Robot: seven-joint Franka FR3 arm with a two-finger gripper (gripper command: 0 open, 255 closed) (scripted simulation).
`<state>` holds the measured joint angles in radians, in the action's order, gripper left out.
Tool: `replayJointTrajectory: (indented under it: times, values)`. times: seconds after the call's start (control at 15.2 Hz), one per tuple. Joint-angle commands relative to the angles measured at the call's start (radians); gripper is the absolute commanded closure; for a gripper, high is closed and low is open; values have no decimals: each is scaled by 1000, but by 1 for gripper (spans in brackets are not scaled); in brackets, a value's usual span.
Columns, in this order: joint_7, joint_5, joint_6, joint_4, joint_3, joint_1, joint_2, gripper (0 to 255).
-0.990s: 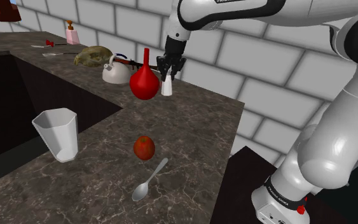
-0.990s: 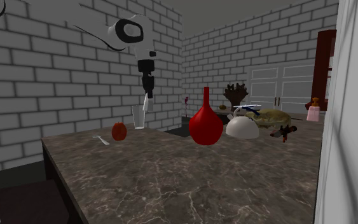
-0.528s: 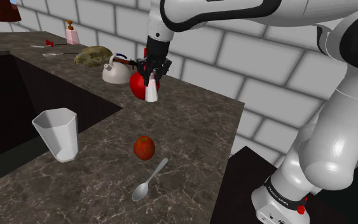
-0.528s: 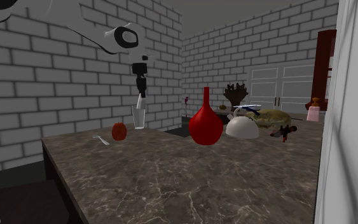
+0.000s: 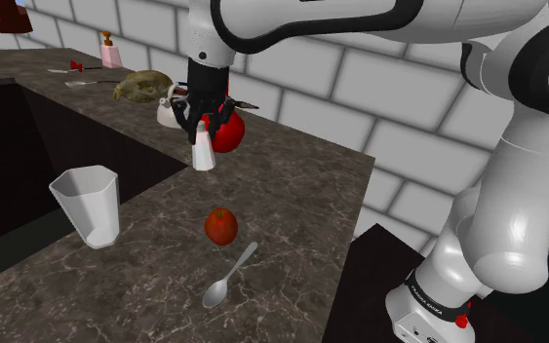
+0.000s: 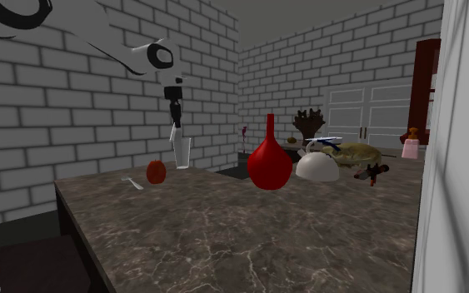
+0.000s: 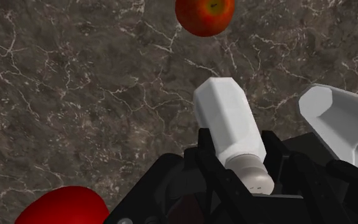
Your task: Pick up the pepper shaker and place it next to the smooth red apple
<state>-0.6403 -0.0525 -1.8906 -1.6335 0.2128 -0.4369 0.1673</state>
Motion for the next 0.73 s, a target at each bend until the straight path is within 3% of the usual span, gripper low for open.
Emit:
replayJointTrajectory:
  times: [0.0, 0.66]
  values:
    - [-13, -4, -17, -6, 3, -6, 11, 255]
    - [-19, -11, -146, -119, 1, -6, 28, 255]
